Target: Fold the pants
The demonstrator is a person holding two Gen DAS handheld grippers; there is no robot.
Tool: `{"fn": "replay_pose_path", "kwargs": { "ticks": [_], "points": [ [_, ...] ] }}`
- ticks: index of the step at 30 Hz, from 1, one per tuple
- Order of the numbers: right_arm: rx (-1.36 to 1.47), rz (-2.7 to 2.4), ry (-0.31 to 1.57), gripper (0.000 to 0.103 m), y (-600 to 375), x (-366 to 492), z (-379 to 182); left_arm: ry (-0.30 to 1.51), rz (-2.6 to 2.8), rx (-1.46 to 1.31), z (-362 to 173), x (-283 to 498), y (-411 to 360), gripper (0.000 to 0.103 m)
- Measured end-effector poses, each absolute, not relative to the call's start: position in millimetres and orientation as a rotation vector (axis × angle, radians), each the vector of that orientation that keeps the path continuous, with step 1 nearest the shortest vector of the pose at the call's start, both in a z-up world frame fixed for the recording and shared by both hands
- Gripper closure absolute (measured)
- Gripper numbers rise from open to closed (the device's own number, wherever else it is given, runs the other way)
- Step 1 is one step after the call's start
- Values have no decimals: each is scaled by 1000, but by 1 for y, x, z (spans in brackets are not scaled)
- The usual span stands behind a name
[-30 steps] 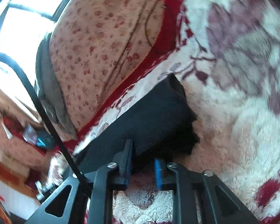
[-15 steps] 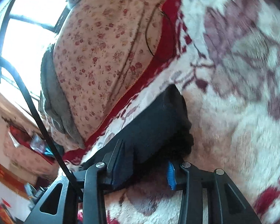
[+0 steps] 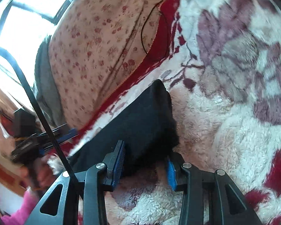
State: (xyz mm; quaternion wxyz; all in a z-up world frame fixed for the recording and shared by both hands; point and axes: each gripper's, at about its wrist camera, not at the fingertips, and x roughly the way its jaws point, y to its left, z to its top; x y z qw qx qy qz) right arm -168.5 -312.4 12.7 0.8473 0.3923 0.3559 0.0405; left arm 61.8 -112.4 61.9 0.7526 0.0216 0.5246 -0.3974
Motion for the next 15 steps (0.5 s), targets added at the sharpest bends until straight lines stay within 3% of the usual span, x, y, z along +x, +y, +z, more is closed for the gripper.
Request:
{"fn": "replay_pose_path", "kwargs": {
  "ticks": [5, 15],
  "points": [
    [828, 124, 735, 61, -313, -173, 11, 1249, -1003, 143, 35, 77, -176, 40],
    [841, 175, 711, 55, -312, -183, 12, 1319, -1163, 289, 13, 73, -223, 40]
  ]
}}
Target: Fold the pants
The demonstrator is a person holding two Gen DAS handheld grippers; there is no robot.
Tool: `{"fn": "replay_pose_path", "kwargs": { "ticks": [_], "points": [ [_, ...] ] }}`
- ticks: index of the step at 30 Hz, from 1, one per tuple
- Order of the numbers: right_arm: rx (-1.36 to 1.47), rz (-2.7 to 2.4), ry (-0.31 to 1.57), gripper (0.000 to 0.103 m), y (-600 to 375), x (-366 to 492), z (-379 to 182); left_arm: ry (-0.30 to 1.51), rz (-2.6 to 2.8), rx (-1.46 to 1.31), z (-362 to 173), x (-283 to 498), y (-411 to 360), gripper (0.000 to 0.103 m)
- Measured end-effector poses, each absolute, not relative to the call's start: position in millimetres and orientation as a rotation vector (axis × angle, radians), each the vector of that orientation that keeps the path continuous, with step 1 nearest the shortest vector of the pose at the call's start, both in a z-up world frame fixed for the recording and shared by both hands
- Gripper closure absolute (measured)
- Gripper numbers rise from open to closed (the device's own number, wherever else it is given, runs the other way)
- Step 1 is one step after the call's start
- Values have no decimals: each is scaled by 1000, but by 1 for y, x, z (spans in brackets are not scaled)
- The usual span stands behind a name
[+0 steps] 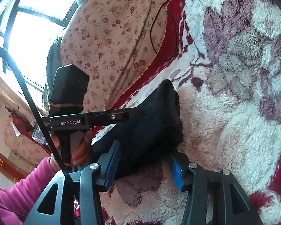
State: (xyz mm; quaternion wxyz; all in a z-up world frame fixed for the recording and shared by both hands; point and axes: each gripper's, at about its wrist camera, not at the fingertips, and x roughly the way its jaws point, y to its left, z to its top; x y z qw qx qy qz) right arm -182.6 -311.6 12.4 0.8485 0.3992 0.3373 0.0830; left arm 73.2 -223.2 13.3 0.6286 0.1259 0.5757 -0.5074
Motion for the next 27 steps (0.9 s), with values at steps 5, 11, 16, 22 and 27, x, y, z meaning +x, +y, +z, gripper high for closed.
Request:
{"fn": "replay_pose_path", "kwargs": {
  "ticks": [5, 11, 16, 22, 27],
  "points": [
    [816, 181, 710, 55, -308, -181, 14, 1297, -1198, 347, 9, 72, -241, 40],
    [806, 212, 739, 88, -305, -171, 9, 1189, -1224, 411, 10, 55, -251, 86],
    [844, 245, 691, 92, -308, -173, 14, 1146, -1210, 395, 16, 51, -248, 92],
    [769, 301, 628, 93, -293, -170, 51, 1064, -1203, 321, 54, 52, -218, 94],
    [670, 384, 598, 93, -264, -153, 91, 985, -1159, 256, 94, 55, -176, 94]
  ]
}}
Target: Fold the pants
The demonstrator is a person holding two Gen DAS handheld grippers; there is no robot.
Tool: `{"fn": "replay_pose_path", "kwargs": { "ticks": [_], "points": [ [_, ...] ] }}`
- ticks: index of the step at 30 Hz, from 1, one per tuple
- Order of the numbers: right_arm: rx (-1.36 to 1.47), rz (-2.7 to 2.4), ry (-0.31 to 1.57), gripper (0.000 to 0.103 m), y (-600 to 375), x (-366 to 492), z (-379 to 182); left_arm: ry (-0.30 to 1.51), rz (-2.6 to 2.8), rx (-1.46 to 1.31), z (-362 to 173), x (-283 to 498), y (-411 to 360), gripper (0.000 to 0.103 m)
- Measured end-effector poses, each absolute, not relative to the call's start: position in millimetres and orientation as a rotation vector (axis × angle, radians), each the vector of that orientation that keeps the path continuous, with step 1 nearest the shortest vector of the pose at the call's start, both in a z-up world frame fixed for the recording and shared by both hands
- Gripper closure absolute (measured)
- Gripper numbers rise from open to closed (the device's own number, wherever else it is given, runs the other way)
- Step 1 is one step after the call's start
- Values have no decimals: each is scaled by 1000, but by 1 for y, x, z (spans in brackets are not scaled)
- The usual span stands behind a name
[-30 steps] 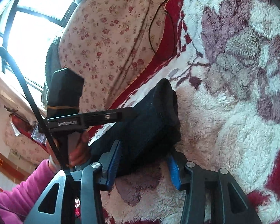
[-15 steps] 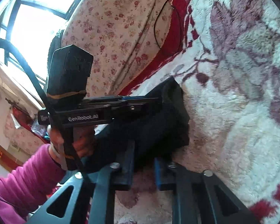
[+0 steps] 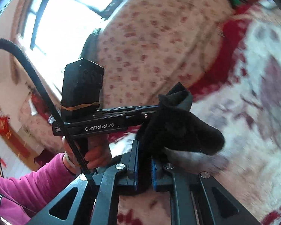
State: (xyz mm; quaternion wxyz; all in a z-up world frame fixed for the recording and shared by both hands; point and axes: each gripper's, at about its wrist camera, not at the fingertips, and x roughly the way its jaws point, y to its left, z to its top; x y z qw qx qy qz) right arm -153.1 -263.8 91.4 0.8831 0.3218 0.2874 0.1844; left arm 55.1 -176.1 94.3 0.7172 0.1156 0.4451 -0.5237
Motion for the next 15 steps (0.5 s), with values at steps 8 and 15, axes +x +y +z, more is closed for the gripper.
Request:
{"fn": "replay_pose_path", "kwargs": {
  "ticks": [8, 15],
  "points": [
    [472, 567, 623, 93, -178, -123, 135, 941, -1022, 107, 125, 56, -70, 94],
    [234, 692, 754, 91, -74, -100, 106, 984, -772, -66, 93, 53, 44, 94]
  ]
}}
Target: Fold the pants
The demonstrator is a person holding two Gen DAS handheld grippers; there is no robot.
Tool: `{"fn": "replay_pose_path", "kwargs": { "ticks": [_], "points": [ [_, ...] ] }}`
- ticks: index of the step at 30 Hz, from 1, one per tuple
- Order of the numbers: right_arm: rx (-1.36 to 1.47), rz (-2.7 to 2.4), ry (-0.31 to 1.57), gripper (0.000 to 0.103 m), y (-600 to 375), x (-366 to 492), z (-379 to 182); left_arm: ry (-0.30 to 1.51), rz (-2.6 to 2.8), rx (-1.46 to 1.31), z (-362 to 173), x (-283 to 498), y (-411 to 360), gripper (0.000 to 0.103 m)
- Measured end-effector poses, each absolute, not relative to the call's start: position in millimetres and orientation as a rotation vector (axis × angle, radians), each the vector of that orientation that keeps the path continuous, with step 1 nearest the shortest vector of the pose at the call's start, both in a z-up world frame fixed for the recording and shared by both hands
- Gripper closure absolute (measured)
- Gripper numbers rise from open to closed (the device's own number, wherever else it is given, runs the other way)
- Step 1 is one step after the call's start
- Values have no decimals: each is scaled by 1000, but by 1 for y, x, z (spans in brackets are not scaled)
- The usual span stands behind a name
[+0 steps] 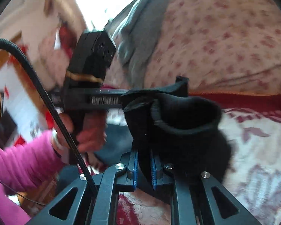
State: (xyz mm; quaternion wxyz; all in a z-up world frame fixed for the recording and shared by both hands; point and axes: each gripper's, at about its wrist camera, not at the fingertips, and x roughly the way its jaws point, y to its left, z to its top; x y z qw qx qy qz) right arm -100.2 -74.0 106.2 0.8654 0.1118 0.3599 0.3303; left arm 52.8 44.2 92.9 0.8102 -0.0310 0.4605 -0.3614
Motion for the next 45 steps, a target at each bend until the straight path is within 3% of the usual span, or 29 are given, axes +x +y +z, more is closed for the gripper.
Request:
{"fn": "replay_pose_path", "kwargs": {
  "ticks": [6, 11, 12, 14, 16, 19, 22, 32, 37, 38, 45],
  "points": [
    [163, 772, 943, 82, -10, -80, 53, 1008, -546, -256, 66, 43, 140, 94],
    [197, 826, 920, 81, -14, -87, 66, 954, -492, -236, 79, 13, 161, 93],
    [209, 817, 902, 81, -21, -91, 71, 948, -493, -234, 80, 8, 161, 92],
    [266, 783, 865, 80, -43, -99, 79, 940, -515, -225, 84, -4, 155, 73],
    [319, 731, 859, 75, -65, -102, 83, 938, -531, -217, 86, -14, 143, 65],
    [345, 610, 853, 72, -97, -102, 81, 940, -561, -193, 85, -29, 122, 63],
    [382, 500, 867, 58, -121, -100, 71, 943, -491, -124, 77, -35, 99, 62],
    [560, 457, 953, 58, -142, -73, 31, 1035, -299, -269, 26, -25, 111, 62],
    [640, 469, 933, 73, -148, -70, 25, 1058, -320, -251, 27, -25, 99, 64],
    [679, 469, 925, 74, -151, -72, 25, 1078, -360, -266, 27, -27, 96, 68],
    [621, 386, 950, 76, -155, -81, 29, 1084, -352, -251, 32, -46, 90, 69]
  ]
}}
